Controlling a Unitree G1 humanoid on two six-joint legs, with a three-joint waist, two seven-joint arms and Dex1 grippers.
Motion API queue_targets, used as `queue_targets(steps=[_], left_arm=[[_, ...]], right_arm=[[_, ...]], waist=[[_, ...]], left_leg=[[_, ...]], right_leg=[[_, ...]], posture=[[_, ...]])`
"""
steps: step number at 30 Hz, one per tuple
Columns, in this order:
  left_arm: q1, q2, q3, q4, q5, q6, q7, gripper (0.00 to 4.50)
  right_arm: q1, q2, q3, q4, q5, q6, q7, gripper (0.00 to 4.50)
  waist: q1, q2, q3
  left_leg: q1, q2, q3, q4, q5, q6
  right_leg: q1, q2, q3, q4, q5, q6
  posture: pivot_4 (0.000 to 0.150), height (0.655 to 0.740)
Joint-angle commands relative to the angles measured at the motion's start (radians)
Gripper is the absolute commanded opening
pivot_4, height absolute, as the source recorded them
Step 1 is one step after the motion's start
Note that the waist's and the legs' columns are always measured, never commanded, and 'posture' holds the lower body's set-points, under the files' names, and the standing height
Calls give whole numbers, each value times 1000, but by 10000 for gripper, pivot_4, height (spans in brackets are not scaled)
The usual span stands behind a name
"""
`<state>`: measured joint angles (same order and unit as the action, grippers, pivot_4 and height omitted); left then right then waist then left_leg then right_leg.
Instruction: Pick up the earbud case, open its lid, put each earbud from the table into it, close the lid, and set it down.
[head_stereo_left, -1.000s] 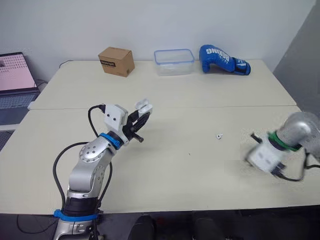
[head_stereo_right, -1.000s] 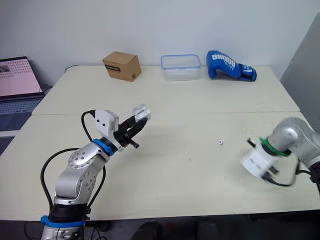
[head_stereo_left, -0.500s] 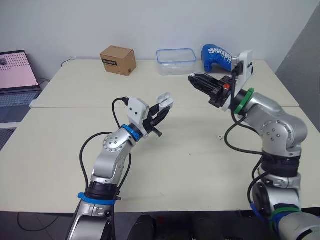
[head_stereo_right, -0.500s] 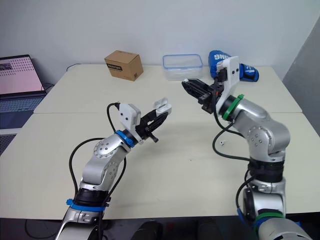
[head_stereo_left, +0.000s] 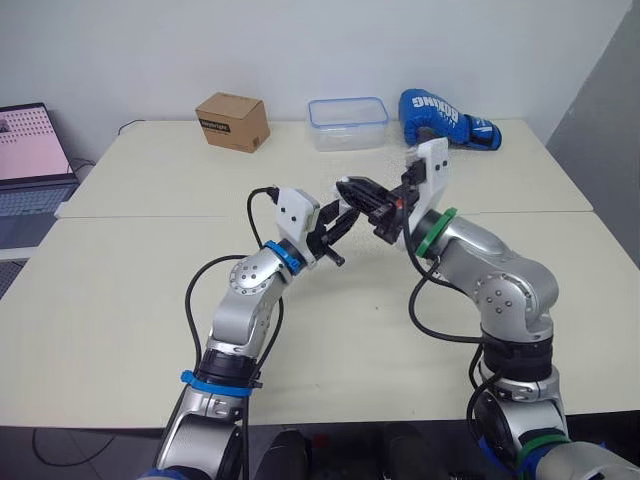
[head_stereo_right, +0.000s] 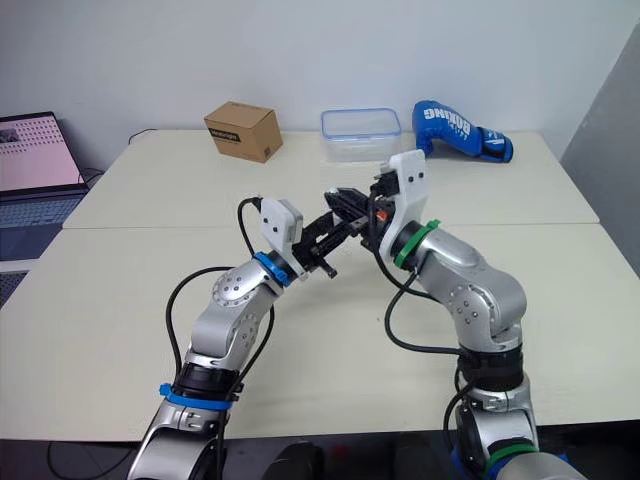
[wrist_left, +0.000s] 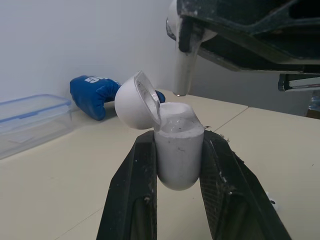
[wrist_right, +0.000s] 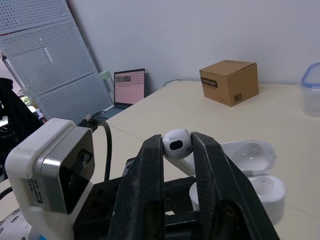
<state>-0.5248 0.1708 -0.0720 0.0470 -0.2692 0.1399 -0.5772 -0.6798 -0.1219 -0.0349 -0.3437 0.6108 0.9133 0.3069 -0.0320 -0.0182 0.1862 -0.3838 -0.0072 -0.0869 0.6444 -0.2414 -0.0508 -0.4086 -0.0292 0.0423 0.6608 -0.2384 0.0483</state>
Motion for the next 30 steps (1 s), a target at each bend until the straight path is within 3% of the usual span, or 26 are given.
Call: queue_targets(steps=[1,19,30], left_arm=[[-23,-4,8,-43,-2,-26,5,7568],[-12,-4,2,-87,-5,-14,10,7568],[-15,0,-1,-97,-8,-5,5,7568]], right_arm=[[-10,21,-25,-20,36,25,-34,4509],[-25,58,-111,18,118,88,-135,4509],[21,55,-74,17,123,110,-149,4509]], waist=[[0,0,0],[0,0,0],[0,0,0]], left_leg=[[0,0,0,0,0,0],[0,1,0,-1,0,0],[0,1,0,-1,0,0]], right_leg=[[0,0,0,0,0,0],[0,1,0,-1,0,0],[0,1,0,-2,0,1]], posture=[[1500,7400],[1500,7400],[1500,7400]])
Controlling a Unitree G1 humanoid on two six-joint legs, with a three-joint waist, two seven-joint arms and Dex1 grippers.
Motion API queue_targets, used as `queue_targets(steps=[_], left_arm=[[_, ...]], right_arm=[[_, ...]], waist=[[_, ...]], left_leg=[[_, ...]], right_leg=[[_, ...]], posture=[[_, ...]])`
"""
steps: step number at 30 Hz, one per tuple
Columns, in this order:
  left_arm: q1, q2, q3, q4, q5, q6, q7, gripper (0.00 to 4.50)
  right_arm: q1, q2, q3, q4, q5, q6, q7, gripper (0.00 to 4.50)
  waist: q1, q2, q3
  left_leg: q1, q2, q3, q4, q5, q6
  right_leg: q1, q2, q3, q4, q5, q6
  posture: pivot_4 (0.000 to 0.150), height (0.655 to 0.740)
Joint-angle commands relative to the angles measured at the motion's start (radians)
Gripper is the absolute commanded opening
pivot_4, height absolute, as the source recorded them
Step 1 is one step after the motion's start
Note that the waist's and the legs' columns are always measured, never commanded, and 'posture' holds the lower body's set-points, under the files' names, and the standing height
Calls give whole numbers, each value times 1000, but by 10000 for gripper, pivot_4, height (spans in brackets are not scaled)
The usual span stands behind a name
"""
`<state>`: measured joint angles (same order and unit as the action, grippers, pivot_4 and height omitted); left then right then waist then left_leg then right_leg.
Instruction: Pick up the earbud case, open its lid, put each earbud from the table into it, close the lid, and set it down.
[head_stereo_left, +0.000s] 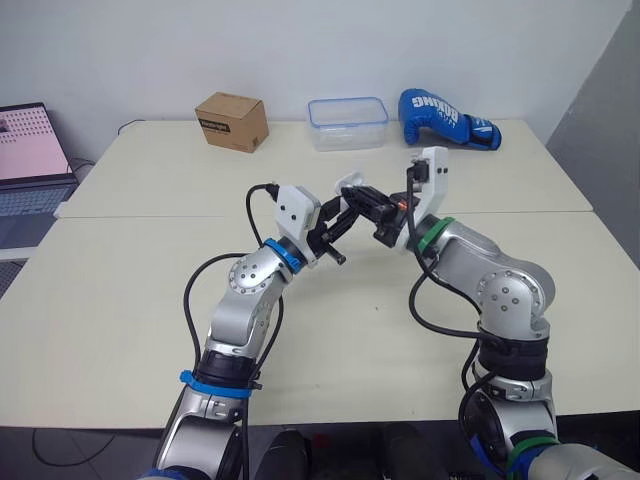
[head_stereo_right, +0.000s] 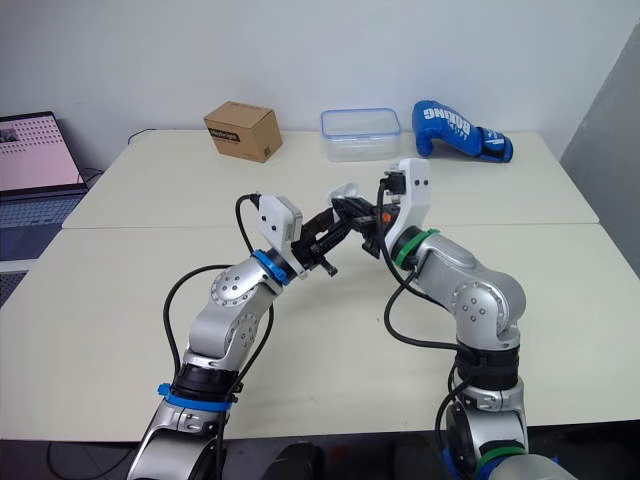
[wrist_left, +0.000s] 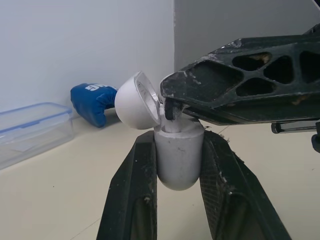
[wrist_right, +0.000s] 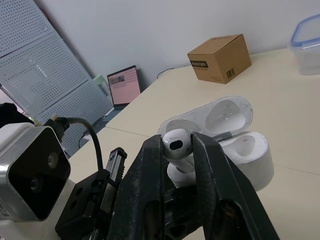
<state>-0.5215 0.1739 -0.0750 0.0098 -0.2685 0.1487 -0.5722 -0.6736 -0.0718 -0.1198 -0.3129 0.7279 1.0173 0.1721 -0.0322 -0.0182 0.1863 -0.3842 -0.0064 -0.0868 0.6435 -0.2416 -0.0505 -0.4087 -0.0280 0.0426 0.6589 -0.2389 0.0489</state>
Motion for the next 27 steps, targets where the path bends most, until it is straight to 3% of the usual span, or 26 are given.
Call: queue_targets(steps=[1,6,9,27], left_arm=[[-19,-3,1,-62,-9,-13,0,7568],[-19,-6,-3,-71,-10,-8,-6,7568],[-18,-8,-4,-75,-11,-3,-7,7568],[-18,-10,-3,-67,-12,0,-10,7568]], right_arm=[[16,6,12,-8,-1,1,-19,4509],[14,11,7,23,-23,-20,-42,4509],[13,7,8,32,-28,-28,-43,14627],[9,-6,10,29,-26,-39,-17,14627]], waist=[[0,0,0],[0,0,0],[0,0,0],[0,0,0]], left_leg=[[0,0,0,0,0,0],[0,0,0,0,0,0],[0,0,0,0,0,0],[0,0,0,-1,0,0]], right_leg=[[0,0,0,0,0,0],[0,0,0,0,-1,1],[0,0,0,0,-2,4],[0,0,0,-1,-3,4]], posture=[[1500,7400],[1500,7400],[1500,7400],[1500,7400]])
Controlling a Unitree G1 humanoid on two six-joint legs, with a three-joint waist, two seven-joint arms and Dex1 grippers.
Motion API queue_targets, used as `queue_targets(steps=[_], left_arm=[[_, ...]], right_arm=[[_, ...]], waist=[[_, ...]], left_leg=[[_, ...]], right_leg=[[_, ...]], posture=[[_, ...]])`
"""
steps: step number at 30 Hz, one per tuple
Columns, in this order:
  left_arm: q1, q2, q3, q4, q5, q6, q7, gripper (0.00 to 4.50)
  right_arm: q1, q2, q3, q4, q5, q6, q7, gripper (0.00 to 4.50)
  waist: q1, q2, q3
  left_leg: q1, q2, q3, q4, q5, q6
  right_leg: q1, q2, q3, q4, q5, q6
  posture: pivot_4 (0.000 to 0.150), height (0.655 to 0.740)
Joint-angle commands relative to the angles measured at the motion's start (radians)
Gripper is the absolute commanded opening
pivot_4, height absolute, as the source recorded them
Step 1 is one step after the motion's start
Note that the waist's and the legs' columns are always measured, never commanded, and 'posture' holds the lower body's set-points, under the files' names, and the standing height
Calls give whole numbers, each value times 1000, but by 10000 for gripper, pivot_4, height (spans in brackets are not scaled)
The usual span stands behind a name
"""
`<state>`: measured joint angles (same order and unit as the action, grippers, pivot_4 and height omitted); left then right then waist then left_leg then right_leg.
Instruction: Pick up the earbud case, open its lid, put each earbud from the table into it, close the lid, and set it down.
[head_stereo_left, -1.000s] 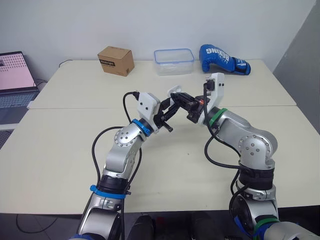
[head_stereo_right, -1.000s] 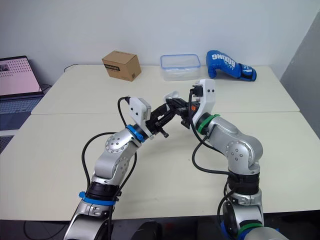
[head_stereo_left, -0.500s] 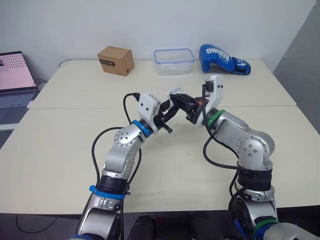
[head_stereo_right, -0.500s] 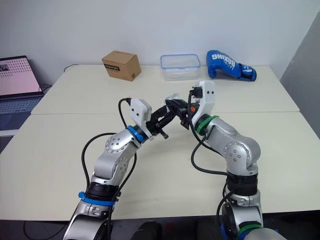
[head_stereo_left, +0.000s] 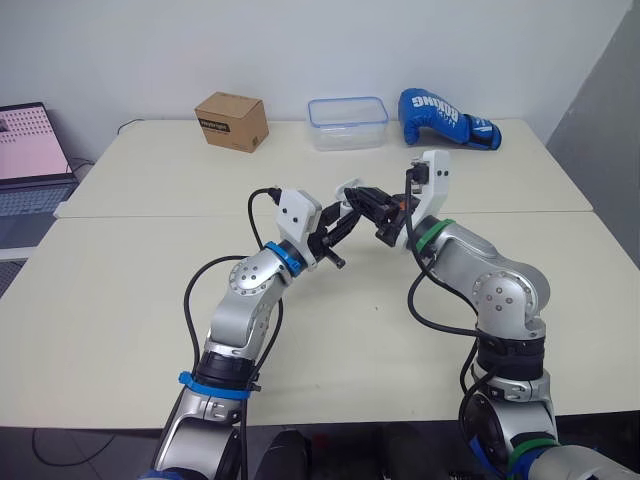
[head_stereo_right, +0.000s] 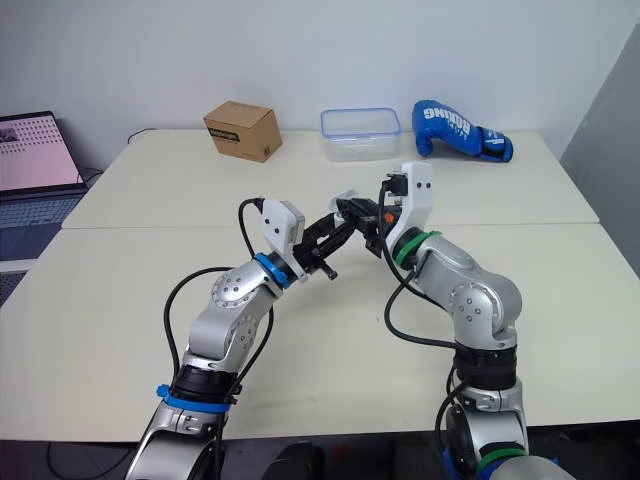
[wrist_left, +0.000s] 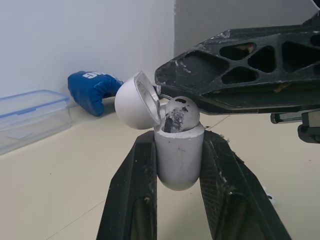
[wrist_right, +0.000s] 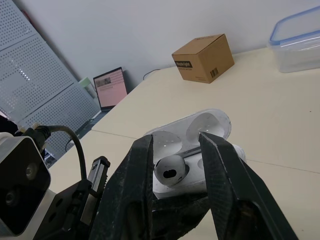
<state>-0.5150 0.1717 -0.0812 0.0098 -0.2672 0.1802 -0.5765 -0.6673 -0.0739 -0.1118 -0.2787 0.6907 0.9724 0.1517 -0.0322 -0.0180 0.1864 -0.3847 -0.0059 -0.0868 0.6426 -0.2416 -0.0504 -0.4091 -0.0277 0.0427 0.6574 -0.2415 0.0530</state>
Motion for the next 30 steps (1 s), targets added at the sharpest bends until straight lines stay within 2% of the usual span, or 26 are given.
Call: queue_targets(steps=[1,7,11,14,16,20,24,30], left_arm=[[-24,-7,4,-65,-13,-32,-6,7568],[4,13,13,-64,-10,-29,-11,7568],[11,35,28,-76,-15,-18,-10,7568],[23,62,39,-90,-23,-10,-15,7568],[33,79,46,-103,-32,-2,-20,7568],[49,103,54,-126,-42,13,-27,7568],[60,114,60,-143,-42,27,-23,7568],[92,135,72,-183,-44,48,-20,7568]], right_arm=[[1,-2,-1,-7,16,5,6,14627],[-104,-42,-104,-43,171,96,17,14627],[-150,-173,-161,-45,250,159,57,14627],[-150,-307,-153,-22,237,158,138,14627],[-113,-424,-88,0,164,101,248,14627],[17,-626,117,91,-93,-178,490,14627],[76,-652,183,240,-224,-348,583,14627],[138,-620,212,337,-330,-448,612,14627]], waist=[[0,0,0],[0,0,0],[2,0,0],[1,1,0],[1,1,0],[2,0,1],[1,0,1],[2,0,1]], left_leg=[[0,0,0,0,0,0],[-1,0,0,0,0,0],[-2,0,0,0,0,0],[-5,0,-1,0,0,0],[-6,0,0,0,-1,2],[-7,0,0,0,-3,5],[-7,0,2,0,-3,6],[-6,0,1,0,-3,6]], right_leg=[[0,0,0,0,0,0],[-1,0,0,0,0,0],[-1,0,0,-2,0,0],[-1,0,-1,-6,0,0],[-1,0,0,-9,0,0],[-1,0,-1,-12,0,1],[-1,0,1,-12,0,1],[-1,0,0,-11,0,1]], posture=[[1500,7400],[1500,7400],[1500,7400],[1500,7400],[1500,7400],[1500,7400],[1500,7400],[1500,7400]])
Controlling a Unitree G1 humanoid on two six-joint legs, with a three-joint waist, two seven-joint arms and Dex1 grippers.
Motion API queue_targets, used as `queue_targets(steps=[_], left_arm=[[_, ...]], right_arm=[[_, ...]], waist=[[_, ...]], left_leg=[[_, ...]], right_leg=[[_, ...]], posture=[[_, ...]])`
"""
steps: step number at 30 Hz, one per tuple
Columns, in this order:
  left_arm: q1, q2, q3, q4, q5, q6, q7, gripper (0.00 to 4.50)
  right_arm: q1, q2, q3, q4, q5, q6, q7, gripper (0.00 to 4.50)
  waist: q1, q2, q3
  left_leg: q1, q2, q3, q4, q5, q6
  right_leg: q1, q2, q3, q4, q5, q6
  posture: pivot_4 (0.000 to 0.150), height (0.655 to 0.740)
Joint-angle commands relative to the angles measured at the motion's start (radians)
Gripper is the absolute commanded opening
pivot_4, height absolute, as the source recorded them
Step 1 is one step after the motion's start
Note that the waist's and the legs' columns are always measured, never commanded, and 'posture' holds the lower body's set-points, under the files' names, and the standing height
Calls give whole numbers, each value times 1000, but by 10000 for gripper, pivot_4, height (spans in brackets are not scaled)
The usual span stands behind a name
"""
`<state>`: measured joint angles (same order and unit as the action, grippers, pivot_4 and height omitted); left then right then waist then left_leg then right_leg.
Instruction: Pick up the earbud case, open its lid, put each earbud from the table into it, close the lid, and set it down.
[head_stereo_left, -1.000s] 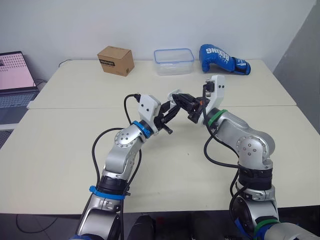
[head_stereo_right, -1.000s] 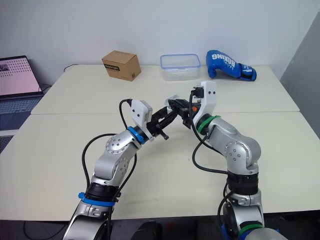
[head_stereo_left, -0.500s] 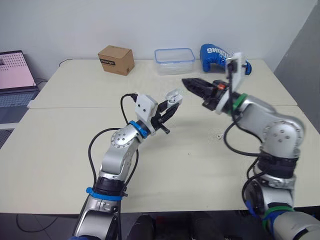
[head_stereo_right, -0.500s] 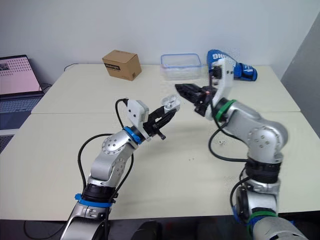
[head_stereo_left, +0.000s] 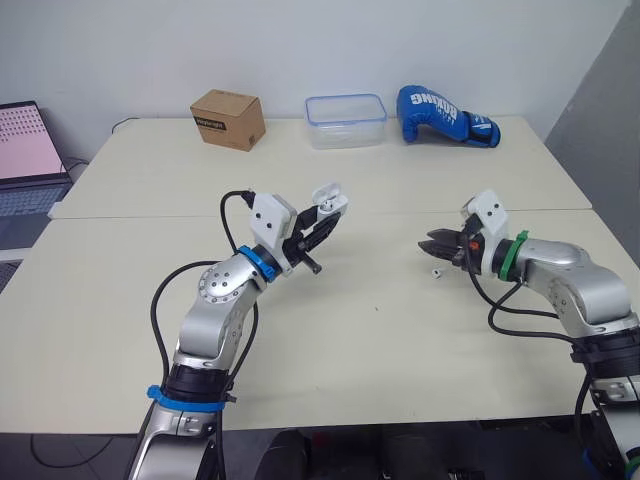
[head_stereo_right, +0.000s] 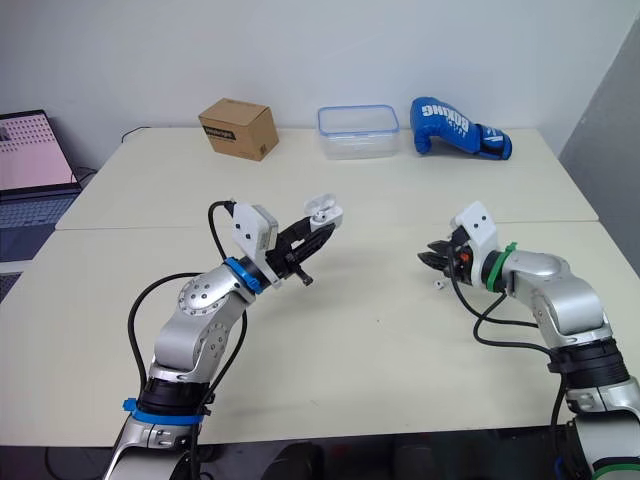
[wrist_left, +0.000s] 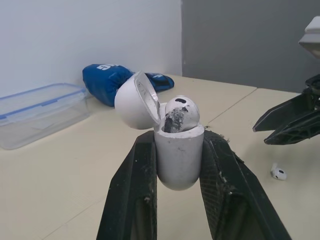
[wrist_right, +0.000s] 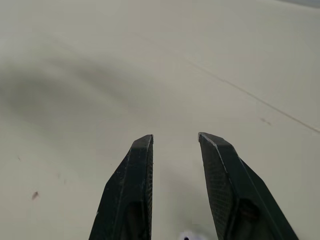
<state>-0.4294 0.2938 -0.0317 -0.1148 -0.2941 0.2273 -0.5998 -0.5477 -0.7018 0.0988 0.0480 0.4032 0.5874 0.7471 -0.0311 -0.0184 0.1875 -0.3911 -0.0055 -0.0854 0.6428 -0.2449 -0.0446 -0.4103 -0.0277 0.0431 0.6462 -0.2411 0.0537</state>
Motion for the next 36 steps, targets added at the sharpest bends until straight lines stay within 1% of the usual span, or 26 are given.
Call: queue_targets(steps=[1,5,8,10,12,13,16,21,22,25,27,31,34,36], left_arm=[[12,15,23,-65,-18,4,4,7568],[15,19,23,-75,-22,14,7,7568],[10,22,22,-68,-21,14,3,7568],[3,22,21,-60,-21,10,0,7568],[-2,21,19,-53,-19,5,-3,7568],[-1,20,18,-52,-19,2,-4,7568],[1,18,14,-47,-16,-4,-6,7568],[4,14,10,-45,-15,-10,-5,7568],[7,16,12,-47,-16,-11,-6,7568],[19,20,16,-51,-14,-17,-4,7568],[28,23,20,-54,-13,-20,0,7568],[36,26,23,-66,-14,-16,6,7568],[49,30,26,-80,-14,-15,10,7568],[55,32,29,-85,-12,-16,17,7568]], right_arm=[[27,12,7,18,-58,-81,24,14627],[38,-2,22,73,-121,-187,94,14627],[22,-36,38,122,-157,-290,202,14627],[-8,-61,40,151,-161,-321,284,14627],[-52,-88,52,189,-177,-362,362,18485],[-82,-111,80,223,-214,-416,413,20449],[-159,-140,150,325,-304,-556,527,30809],[-307,-116,258,516,-446,-758,647,30809],[-347,-104,288,558,-479,-802,679,30809],[-458,-65,363,676,-574,-920,732,30809],[-532,-32,419,756,-654,-1016,733,30809],[-606,8,474,858,-747,-1165,712,30809],[-640,29,508,918,-813,-1229,686,30809],[-644,53,508,959,-827,-1232,661,30809]], waist=[[1,0,0],[1,0,0],[2,0,0],[1,0,0],[-1,0,0],[-1,0,0],[-1,0,0],[-2,0,0],[-2,0,1],[-3,0,1],[-4,0,1],[1,0,1],[2,0,1],[2,0,1]], left_leg=[[0,0,0,0,0,0],[0,0,0,0,0,0],[0,-1,0,1,0,0],[0,-1,0,1,0,0],[0,0,1,1,0,0],[0,0,1,1,0,0],[1,0,1,1,0,0],[1,0,1,1,0,0],[1,0,2,1,0,0],[1,0,1,1,0,-1],[1,0,2,1,0,-1],[1,0,1,1,0,-1],[1,-1,1,1,0,-1],[1,-2,1,1,0,-1]], right_leg=[[0,0,0,0,0,0],[0,0,0,0,0,0],[0,0,0,0,1,0],[0,0,0,0,1,1],[0,0,1,0,1,1],[0,0,1,0,1,1],[1,0,0,0,1,1],[1,0,1,0,2,0],[1,0,1,0,3,-4],[0,0,1,0,4,-4],[0,0,1,0,4,-4],[0,-1,1,0,4,-4],[0,-2,1,0,4,-4],[0,-3,1,0,4,-4]], posture=[[1500,7400],[1500,7400],[1500,7400],[1500,7400],[1500,7400],[1500,7400],[1500,7400],[1500,7400],[1500,7400],[1500,7400],[1500,7400],[1500,7400],[1500,7400],[1500,7400]])
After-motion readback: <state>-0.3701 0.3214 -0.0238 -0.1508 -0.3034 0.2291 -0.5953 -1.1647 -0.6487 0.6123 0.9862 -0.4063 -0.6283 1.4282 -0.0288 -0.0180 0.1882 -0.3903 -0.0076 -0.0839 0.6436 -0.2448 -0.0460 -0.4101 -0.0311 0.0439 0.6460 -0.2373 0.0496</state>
